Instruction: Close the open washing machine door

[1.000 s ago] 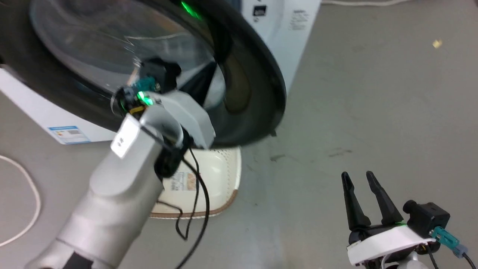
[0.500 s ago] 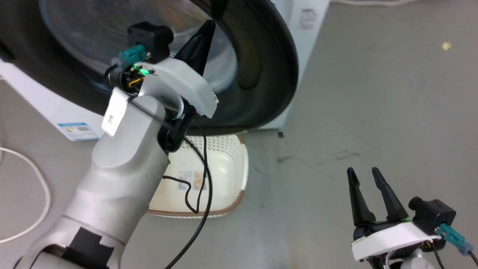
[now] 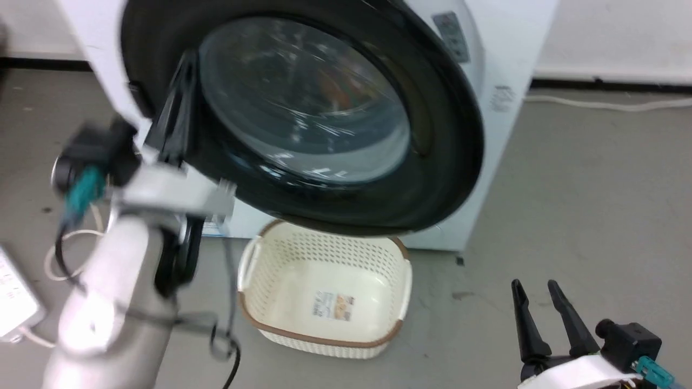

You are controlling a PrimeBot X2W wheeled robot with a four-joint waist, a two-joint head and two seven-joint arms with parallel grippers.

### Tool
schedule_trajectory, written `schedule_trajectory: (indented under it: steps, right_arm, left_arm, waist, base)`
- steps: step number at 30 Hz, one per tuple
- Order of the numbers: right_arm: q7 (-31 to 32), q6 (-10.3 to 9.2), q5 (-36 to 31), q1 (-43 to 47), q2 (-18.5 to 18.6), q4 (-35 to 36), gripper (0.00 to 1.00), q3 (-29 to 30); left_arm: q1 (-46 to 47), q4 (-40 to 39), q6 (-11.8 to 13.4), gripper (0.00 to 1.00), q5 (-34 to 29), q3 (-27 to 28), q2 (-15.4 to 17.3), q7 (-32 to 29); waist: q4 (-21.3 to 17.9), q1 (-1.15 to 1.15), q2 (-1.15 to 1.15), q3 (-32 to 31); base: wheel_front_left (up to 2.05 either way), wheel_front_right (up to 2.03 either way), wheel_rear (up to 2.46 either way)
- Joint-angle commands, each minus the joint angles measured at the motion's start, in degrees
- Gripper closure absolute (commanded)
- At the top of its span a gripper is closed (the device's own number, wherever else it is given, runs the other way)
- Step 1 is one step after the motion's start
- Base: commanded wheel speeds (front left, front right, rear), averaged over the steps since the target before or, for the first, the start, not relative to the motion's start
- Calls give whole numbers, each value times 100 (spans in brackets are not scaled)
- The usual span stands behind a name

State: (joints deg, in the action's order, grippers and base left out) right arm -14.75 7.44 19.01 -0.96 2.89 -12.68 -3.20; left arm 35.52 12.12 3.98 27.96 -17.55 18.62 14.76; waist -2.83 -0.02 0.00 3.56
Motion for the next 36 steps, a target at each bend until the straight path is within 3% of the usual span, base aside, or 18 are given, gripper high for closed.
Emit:
schedule_trajectory:
  steps: [1,8,14,23,31,33,36]
  right_arm:
    - [-25,5,-33,84,-2,2,0,12]
    - [-25,5,-28,341,-2,-12,0,92]
    - [-25,5,12,500,-2,-13,0,106]
    - [-25,5,-48,638,-2,26,0,138]
    - [-25,5,-424,739,-2,138,0,240]
    - [-25,5,-481,749,-2,150,0,248]
    - [-25,5,-582,764,-2,171,2,274]
  left_arm:
    - [-266,-98,46,100,-111,60,19,22]
    - [-1520,-499,205,100,-395,564,43,23]
    - [-2215,-385,52,100,-383,466,-27,23]
    - [-2848,-57,9,100,-83,358,-275,15]
    - [-3120,324,272,100,70,374,-393,-226]
    - [-3113,310,304,0,37,367,-374,-218]
    - [-3098,266,356,0,-41,353,-321,-200]
  waist:
    - [211,2,0,-191]
    - [522,2,0,-397]
    - [698,2,0,-483]
    - [727,2,0,-526]
    - [588,2,0,-558]
    - [575,2,0,-556]
    - [563,2,0,-558]
  base:
    - [0,0,0]
    - [0,0,0]
    - [0,0,0]
    - [0,0,0]
    - [0,0,0]
    - [0,0,0]
    - [0,0,0]
